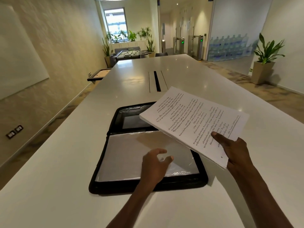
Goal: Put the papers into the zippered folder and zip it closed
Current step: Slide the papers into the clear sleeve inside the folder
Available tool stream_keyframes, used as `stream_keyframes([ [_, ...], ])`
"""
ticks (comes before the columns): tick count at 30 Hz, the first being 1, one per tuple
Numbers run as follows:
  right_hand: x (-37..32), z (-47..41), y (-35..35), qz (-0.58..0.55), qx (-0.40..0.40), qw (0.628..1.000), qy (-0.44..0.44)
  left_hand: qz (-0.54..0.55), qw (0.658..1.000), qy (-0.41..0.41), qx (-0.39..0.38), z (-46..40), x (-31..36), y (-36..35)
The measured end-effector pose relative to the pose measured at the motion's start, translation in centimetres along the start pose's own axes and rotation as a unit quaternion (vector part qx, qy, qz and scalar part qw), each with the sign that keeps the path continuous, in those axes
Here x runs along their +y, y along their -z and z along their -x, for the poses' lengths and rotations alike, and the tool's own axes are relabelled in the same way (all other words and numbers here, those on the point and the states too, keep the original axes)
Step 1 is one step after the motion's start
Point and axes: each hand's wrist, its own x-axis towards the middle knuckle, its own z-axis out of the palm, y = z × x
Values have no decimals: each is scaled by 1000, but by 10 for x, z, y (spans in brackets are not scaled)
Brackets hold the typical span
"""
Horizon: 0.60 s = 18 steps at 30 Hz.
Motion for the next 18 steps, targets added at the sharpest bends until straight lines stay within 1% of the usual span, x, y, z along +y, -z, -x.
stream_keyframes([
  [4,-3,-2,15,-8,0,1000,1,-16,1000,2,10,0,15,-17],
  [9,-7,-7,37,-6,5,1000,-9,-35,999,25,20,3,31,-38],
  [13,-11,-14,53,-3,10,1000,-17,-107,994,15,-14,9,31,-53],
  [18,-15,-24,69,-11,16,1000,-23,-157,987,9,15,15,33,-65],
])
